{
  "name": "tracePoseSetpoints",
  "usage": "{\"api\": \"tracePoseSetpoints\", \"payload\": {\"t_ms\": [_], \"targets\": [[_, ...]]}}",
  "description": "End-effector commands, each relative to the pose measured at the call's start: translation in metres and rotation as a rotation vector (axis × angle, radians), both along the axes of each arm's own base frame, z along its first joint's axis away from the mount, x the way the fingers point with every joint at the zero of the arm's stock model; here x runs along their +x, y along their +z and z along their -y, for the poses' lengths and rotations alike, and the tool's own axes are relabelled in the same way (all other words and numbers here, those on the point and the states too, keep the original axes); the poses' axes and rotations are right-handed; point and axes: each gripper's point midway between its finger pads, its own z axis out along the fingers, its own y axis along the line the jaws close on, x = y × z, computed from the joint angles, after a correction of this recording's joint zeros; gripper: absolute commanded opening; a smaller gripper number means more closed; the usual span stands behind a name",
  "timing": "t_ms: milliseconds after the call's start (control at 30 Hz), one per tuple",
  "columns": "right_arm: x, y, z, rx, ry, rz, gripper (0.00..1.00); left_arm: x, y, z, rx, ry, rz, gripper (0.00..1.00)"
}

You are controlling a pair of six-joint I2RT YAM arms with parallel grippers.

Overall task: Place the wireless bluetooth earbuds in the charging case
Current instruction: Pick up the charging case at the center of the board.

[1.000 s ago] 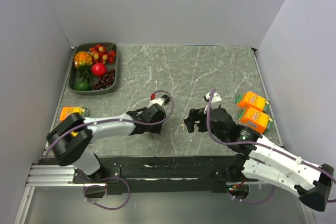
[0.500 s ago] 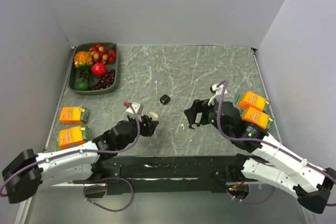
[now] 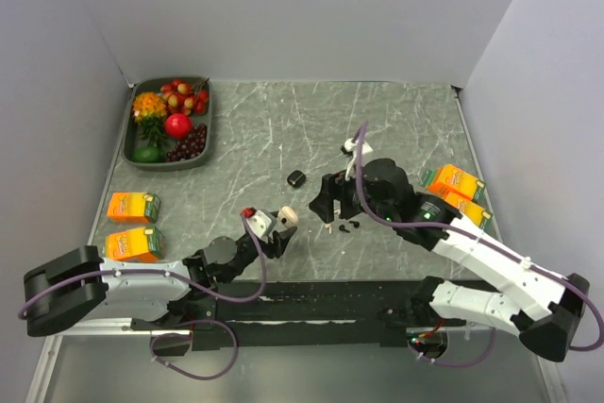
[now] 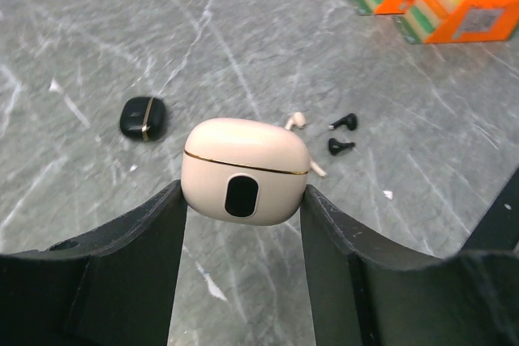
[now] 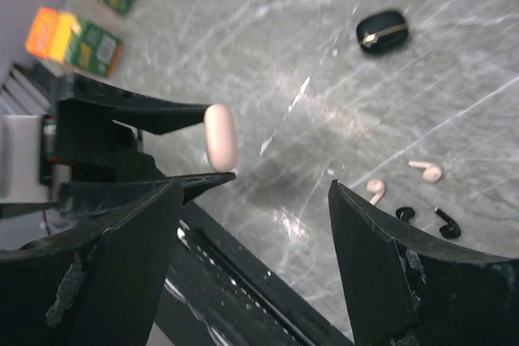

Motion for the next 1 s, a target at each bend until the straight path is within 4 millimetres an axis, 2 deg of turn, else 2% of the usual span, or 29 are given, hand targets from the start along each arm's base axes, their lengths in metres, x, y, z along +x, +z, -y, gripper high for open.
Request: {"api": "tracePoseSetpoints", "payload": {"t_ms": [0,100,133,567,967], "targets": [[-0.008,0.000,-0.012,-0.001,0.099,-0.010,0.79,-0.007,0.040,0.007,-0.077,-0.028,0.164,0.01],[-0.008,-0.006,-0.019,-0.001,0.121,-0.024,0.78,-0.015,0.050,0.011,-0.112,-0.067,0.176,0.01],[-0.009,-0.007,-0.023,-0.001,0.136,-0.028,0.78,-0.015,0.045,0.013,-0.084,-0.074,0.163,0.01],[-0.009,-0.008,-0.052,0.006,0.211,-0.030,0.75,-0.018,0.047,0.023,-0.046,-0.102,0.154,0.01],[-0.011,-0.018,-0.072,-0.013,0.256,-0.065,0.63,-0.020,0.046,0.020,-0.059,-0.100,0.141,0.01]]}}
